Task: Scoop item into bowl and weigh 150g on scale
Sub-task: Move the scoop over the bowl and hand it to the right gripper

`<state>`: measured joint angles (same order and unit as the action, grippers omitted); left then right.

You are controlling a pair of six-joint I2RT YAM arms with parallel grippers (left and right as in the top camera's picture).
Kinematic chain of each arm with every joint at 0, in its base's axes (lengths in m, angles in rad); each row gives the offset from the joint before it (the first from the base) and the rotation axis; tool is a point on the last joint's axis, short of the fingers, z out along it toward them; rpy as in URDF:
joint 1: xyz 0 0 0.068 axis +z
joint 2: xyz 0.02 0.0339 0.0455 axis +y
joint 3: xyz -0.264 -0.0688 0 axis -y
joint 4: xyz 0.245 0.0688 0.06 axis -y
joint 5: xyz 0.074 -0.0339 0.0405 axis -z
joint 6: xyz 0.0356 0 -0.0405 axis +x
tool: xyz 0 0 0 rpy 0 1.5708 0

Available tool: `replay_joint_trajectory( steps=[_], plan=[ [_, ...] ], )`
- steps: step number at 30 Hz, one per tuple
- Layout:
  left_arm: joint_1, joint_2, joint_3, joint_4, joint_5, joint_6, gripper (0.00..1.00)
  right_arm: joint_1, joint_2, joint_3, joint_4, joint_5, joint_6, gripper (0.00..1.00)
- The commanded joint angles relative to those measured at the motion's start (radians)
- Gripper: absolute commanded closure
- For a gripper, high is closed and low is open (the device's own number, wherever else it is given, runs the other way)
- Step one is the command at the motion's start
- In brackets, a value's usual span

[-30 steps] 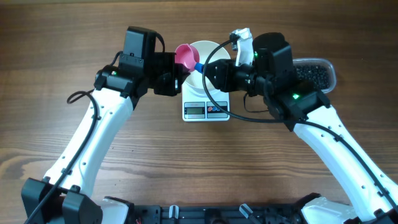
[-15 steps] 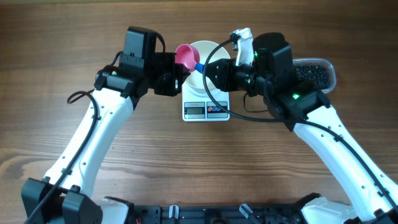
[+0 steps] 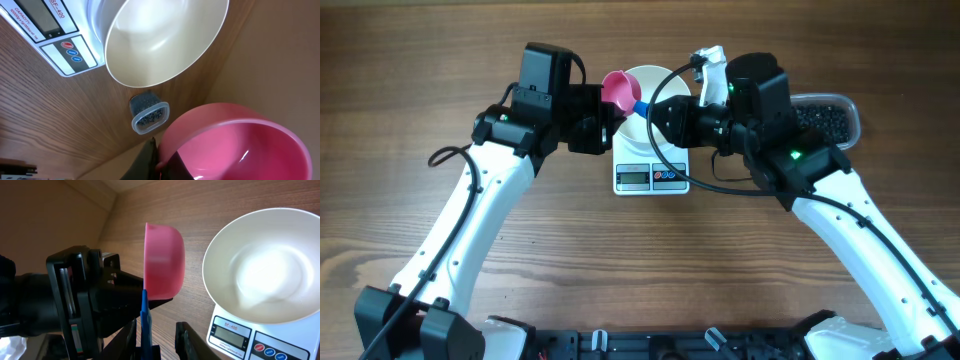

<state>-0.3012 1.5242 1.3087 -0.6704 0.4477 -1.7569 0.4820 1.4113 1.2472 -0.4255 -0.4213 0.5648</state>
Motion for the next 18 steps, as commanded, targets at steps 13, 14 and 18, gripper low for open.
replay_joint_trajectory(
  steps=[13, 14, 18],
  plan=[
    [-0.002, -0.005, 0.014, 0.001, 0.012, -0.013, 0.44, 0.005, 0.013, 0.021, -0.001, 0.026, 0.014, 0.96],
    [0.0, -0.005, 0.014, 0.001, 0.012, -0.008, 0.4, 0.003, 0.013, 0.021, -0.001, 0.038, 0.014, 0.96],
    [0.022, -0.006, 0.014, 0.04, 0.012, 0.116, 0.31, -0.034, 0.013, 0.021, -0.01, 0.041, 0.01, 0.96]
  ],
)
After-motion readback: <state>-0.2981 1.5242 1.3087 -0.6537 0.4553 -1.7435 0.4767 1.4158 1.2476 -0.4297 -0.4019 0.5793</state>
